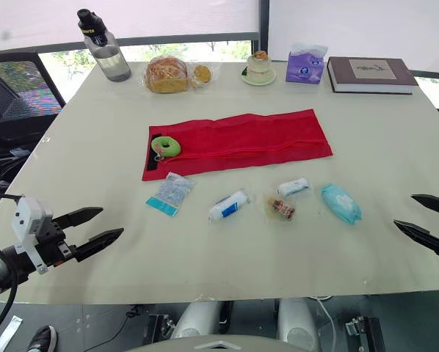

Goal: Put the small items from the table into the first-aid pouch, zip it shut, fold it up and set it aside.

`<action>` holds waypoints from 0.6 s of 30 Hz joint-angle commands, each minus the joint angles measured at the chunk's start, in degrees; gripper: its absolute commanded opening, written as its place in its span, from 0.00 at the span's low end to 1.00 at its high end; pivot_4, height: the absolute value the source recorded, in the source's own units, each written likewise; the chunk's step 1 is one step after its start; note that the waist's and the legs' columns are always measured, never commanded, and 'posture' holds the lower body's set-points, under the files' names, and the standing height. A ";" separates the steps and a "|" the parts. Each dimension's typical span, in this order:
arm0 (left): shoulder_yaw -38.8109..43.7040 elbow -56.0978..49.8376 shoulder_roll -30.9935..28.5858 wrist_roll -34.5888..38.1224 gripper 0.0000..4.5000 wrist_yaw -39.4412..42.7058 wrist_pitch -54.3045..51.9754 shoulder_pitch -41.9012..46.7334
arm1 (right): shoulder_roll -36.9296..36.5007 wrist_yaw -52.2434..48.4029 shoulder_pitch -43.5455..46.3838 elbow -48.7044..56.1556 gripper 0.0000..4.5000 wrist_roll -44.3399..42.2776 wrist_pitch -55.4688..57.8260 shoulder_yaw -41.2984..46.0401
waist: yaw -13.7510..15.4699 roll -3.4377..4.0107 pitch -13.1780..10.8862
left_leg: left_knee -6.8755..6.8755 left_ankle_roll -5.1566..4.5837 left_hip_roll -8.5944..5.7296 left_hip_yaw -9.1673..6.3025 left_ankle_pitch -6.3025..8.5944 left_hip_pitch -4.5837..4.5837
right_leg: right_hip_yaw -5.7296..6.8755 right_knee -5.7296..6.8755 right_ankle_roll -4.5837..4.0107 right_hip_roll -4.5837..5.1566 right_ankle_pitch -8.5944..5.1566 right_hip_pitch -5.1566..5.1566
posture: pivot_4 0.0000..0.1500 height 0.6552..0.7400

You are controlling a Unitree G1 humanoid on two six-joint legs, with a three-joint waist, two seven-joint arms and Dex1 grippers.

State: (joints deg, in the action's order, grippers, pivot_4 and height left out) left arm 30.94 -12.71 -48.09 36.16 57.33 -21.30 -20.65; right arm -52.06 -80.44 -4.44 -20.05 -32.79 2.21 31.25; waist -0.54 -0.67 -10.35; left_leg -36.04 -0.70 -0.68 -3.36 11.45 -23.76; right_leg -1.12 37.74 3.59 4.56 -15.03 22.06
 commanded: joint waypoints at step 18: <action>0.03 -3.38 1.98 1.13 1.00 -5.27 -4.66 6.47 | 0.34 0.65 2.06 2.59 0.99 -0.81 0.74 1.28 | -0.02 -0.01 -0.01 | -0.01 0.00 0.00 0.01 0.00 0.00 | 0.04 0.00 0.01 -0.05 0.01 -0.01 | 1.00 1.00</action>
State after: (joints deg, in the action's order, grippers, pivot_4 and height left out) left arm 30.86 -15.17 -45.71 37.02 52.99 -25.49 -15.79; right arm -51.79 -79.71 -2.32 -19.95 -32.02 2.62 31.24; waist -0.56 -0.68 -10.36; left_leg -36.05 -0.71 -0.68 -3.36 11.45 -23.76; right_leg -1.08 37.74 3.60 4.48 -15.02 22.05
